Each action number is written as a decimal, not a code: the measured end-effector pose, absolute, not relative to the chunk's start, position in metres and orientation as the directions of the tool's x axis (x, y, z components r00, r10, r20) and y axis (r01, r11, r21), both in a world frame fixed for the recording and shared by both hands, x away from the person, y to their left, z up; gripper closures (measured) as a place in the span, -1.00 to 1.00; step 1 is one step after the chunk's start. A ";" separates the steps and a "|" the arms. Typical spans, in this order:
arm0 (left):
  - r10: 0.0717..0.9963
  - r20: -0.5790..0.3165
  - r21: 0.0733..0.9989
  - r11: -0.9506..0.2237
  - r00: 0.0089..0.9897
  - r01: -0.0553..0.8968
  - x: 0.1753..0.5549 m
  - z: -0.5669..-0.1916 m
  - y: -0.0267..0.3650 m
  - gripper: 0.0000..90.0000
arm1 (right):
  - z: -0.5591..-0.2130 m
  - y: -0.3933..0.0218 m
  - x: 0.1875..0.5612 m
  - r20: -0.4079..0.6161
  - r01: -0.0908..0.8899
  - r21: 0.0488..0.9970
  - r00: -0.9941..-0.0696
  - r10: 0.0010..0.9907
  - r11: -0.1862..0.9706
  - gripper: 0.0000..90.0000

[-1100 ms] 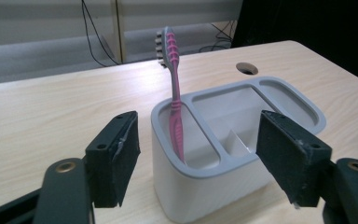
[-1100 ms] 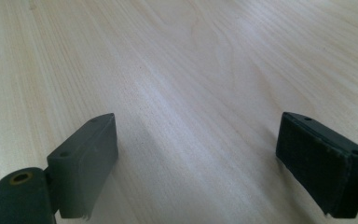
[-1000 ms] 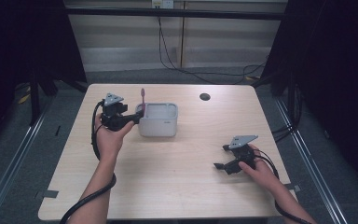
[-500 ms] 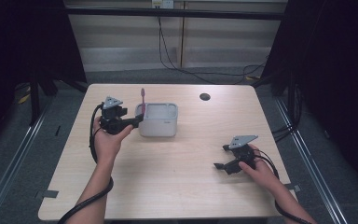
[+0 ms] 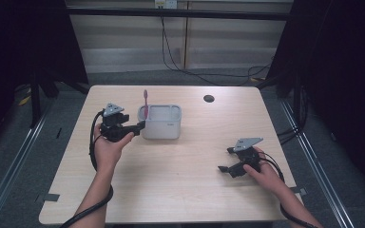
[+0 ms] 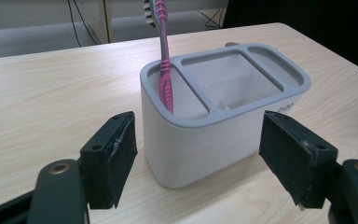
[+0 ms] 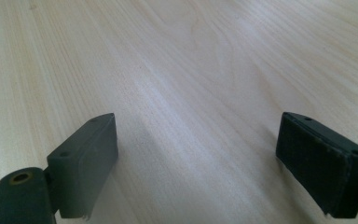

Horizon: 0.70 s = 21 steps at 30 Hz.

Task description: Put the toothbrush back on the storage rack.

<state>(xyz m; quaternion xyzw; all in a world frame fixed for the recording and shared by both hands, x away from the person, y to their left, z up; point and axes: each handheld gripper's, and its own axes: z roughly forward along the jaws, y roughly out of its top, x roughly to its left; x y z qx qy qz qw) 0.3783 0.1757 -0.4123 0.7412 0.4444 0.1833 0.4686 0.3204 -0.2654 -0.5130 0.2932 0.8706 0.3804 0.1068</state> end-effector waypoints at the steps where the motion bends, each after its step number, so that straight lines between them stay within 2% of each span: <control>1: 0.832 -0.147 0.856 -0.165 0.536 0.490 0.378 -0.413 0.176 -0.39 | -0.513 -0.265 0.320 0.037 0.429 0.725 -0.805 0.592 0.539 -0.73; 21: 0.822 -0.151 0.839 -0.188 0.550 0.510 0.368 -0.430 0.186 -0.40 | -0.513 -0.265 0.321 0.038 0.429 0.726 -0.806 0.591 0.538 -0.72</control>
